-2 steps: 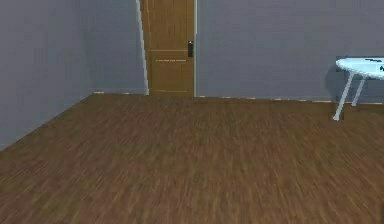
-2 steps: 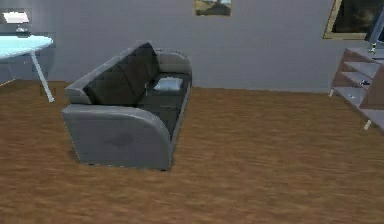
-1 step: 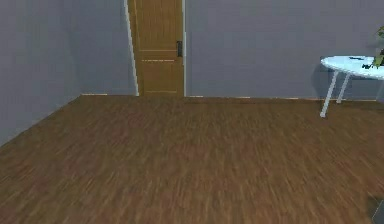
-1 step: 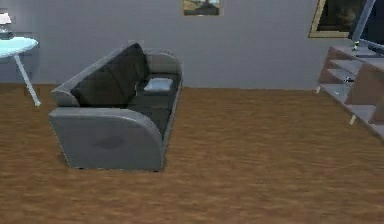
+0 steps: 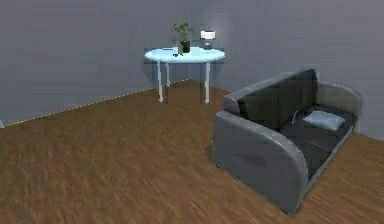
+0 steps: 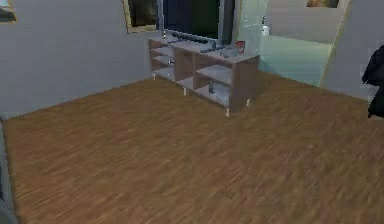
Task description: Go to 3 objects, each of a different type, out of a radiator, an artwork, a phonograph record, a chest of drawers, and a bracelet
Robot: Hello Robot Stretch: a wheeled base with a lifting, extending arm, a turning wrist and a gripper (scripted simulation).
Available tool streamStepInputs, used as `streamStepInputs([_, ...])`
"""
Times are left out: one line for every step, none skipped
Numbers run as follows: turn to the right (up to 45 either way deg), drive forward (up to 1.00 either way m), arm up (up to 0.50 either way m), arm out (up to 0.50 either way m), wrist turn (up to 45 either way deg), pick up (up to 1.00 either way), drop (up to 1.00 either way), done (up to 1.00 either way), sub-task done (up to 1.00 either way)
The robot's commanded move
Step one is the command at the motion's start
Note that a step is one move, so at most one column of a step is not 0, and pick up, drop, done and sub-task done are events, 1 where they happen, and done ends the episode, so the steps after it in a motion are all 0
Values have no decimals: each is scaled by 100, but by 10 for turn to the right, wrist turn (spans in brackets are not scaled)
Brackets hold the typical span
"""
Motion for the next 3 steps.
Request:
streamStepInputs([450, 0, 0, 0, 0, 0, 0, 0, 0])
streamStepInputs([0, 10, 0, 0, 0, 0, 0, 0, 0])
streamStepInputs([30, 0, 0, 0, 0, 0, 0, 0, 0])
